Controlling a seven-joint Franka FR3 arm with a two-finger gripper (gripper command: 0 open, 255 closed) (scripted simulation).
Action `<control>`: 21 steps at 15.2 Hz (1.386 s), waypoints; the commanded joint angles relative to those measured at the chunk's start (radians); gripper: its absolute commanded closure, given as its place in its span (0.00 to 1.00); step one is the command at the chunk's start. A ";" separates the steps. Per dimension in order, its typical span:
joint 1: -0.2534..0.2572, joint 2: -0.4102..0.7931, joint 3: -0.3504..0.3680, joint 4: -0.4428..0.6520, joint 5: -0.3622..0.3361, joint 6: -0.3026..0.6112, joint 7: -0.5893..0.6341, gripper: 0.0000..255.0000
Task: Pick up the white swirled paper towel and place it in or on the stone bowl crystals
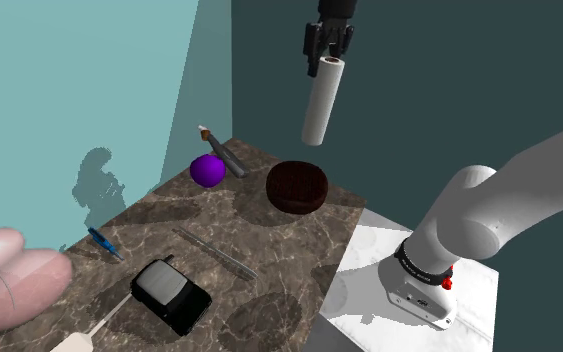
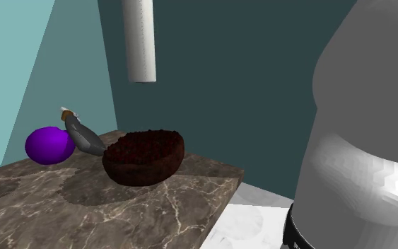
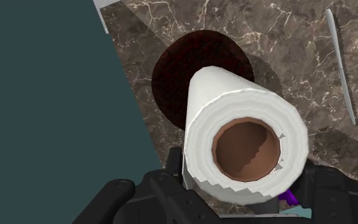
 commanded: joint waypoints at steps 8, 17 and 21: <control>-0.001 -0.024 0.001 -0.142 0.000 0.119 -0.004 1.00; -0.001 -0.034 0.001 -0.272 0.000 0.239 -0.010 1.00; -0.001 -0.032 0.001 -0.324 0.001 0.292 -0.013 1.00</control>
